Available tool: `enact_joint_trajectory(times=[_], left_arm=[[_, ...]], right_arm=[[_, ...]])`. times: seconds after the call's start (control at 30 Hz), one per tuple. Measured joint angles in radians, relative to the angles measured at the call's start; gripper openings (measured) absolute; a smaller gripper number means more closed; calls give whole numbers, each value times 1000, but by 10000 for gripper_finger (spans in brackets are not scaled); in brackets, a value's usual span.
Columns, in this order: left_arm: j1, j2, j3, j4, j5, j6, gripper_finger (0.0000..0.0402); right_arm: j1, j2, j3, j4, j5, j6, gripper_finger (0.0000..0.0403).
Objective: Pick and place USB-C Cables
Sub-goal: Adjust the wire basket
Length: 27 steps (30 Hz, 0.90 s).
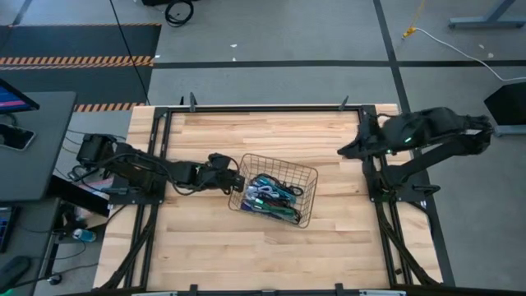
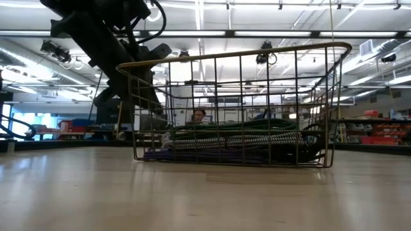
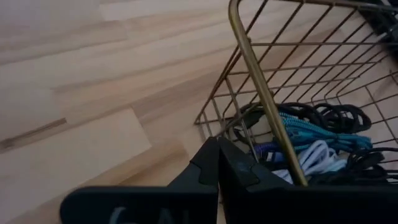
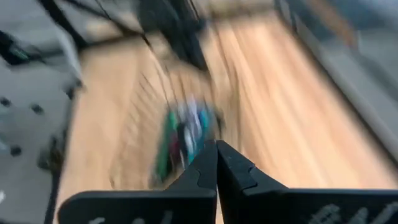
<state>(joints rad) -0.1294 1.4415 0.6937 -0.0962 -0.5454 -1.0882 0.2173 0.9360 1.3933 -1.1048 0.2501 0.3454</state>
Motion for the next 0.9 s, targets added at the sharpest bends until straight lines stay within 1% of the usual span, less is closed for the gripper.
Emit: enact_joint_trajectory(times=[0.1,0.2,0.3,0.43,0.57,0.7,0.8,0.9], left_arm=[[-9,-3,0,1,-2,0,2],[-15,-4,3,7,-27,1,2],[-22,-25,36,-3,-77,52,2],[-13,-59,103,-60,-90,141,2],[-11,-78,206,-270,-90,183,2],[-12,-82,337,-567,-100,171,2],[-13,-82,421,-738,-110,151,2],[-13,-82,479,-832,-135,150,2]], right_arm=[[3,1,-68,-173,-3,192,1],[28,-3,-168,-226,-34,326,1],[58,-6,-275,-173,-61,397,1],[89,-6,-418,27,-90,451,1],[124,3,-560,240,-145,501,0],[168,10,-649,275,-204,600,0],[202,10,-681,290,-203,671,0],[221,9,-704,377,-159,697,0]])
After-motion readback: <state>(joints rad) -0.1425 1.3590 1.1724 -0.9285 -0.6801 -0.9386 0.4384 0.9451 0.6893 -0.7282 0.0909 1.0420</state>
